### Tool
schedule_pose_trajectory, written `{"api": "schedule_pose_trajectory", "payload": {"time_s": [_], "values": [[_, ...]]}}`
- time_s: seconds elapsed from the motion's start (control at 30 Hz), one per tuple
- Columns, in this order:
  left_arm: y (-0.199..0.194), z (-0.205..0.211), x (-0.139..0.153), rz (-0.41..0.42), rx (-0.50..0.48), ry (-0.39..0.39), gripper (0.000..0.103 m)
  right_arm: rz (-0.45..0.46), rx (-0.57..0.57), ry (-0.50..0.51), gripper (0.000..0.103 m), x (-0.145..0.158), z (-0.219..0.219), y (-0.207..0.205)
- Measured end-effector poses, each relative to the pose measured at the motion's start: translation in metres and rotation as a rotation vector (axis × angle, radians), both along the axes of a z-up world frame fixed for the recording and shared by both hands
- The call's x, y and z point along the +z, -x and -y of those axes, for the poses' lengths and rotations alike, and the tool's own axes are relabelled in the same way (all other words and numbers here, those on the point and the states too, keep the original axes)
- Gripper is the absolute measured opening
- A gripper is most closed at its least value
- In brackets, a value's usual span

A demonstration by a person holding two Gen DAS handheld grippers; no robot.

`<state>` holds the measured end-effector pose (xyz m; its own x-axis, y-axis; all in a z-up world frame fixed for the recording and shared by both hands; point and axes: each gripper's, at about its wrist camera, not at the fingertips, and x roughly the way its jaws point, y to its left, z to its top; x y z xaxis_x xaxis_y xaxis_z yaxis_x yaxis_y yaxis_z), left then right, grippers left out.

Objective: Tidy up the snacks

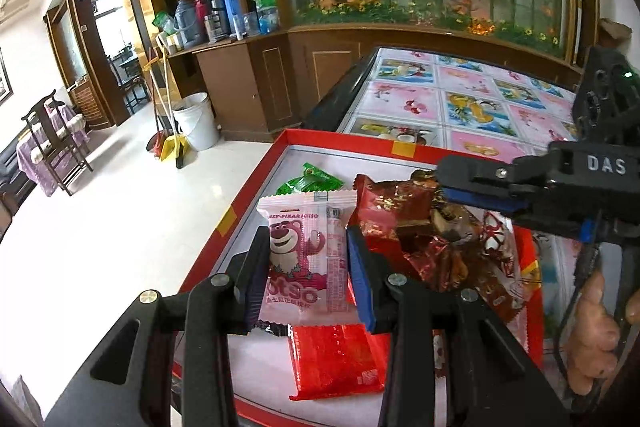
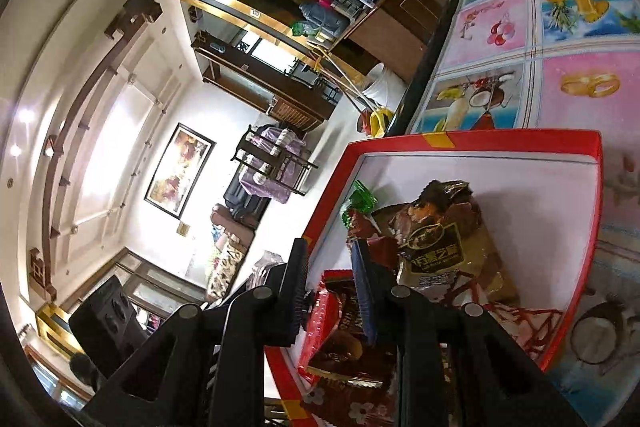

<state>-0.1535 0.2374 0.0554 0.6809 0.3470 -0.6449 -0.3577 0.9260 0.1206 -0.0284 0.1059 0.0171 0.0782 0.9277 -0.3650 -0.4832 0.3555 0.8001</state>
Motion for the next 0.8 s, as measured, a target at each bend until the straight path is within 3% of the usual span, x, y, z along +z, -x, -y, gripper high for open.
{"api": "schedule_pose_trajectory", "payload": {"time_s": [0.27,0.33,0.4,0.57,0.67,0.8], "values": [[-0.003,-0.002,-0.003,-0.036,0.038,-0.005,0.042,0.093,-0.056,0.083,0.031,0.008,0.013,0.0],[0.001,-0.002,-0.001,-0.028,0.041,-0.002,0.048,0.121,-0.061,0.084,0.034,0.012,0.017,0.003],[0.006,-0.001,0.003,-0.017,0.046,0.0,0.064,0.163,-0.075,0.091,0.039,0.018,0.017,0.009],[0.022,0.003,0.012,0.024,0.06,-0.029,0.081,0.329,-0.133,0.143,0.052,0.037,0.02,0.032],[0.031,0.007,0.017,0.037,0.064,-0.053,0.083,0.398,-0.165,0.171,0.062,0.044,0.025,0.05],[0.04,0.012,0.019,0.04,0.061,-0.058,0.085,0.43,-0.193,0.193,0.063,0.048,0.033,0.075]]}}
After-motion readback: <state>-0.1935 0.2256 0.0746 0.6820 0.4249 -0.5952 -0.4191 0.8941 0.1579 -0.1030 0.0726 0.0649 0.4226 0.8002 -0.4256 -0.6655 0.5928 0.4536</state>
